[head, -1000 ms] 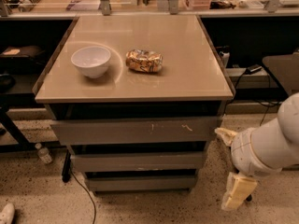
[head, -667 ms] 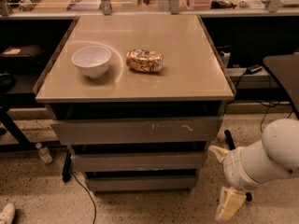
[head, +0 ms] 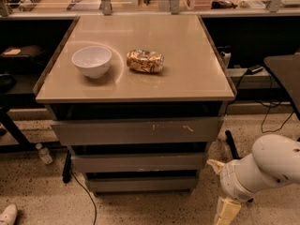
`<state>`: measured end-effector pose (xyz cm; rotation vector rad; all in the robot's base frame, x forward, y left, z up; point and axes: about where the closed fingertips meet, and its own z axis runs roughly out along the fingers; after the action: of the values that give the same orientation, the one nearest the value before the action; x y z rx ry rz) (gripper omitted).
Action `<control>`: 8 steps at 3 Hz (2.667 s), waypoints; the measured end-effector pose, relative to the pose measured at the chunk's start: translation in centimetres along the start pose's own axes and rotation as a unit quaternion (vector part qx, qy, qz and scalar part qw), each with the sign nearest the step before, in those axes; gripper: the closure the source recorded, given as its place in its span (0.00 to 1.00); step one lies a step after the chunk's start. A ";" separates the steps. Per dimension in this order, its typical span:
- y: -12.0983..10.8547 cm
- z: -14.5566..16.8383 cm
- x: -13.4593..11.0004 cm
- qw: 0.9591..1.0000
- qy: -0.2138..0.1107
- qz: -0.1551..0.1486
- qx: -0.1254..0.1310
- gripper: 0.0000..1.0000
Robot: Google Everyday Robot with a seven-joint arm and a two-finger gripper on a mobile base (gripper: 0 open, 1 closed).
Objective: Open bottom drawer
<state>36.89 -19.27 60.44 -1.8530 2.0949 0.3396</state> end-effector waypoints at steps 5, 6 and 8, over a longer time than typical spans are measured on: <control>-6.1 21.3 8.8 0.985 -0.164 -0.042 0.018 0.00; -6.0 21.9 8.6 0.985 -0.169 -0.041 0.014 0.00; -7.8 28.9 7.2 0.983 -0.167 -0.044 0.062 0.00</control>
Offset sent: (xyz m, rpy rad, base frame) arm 0.0470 0.0065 -0.2035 0.2710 0.0566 0.0136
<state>46.23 -15.76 31.33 -1.6776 1.7631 0.4540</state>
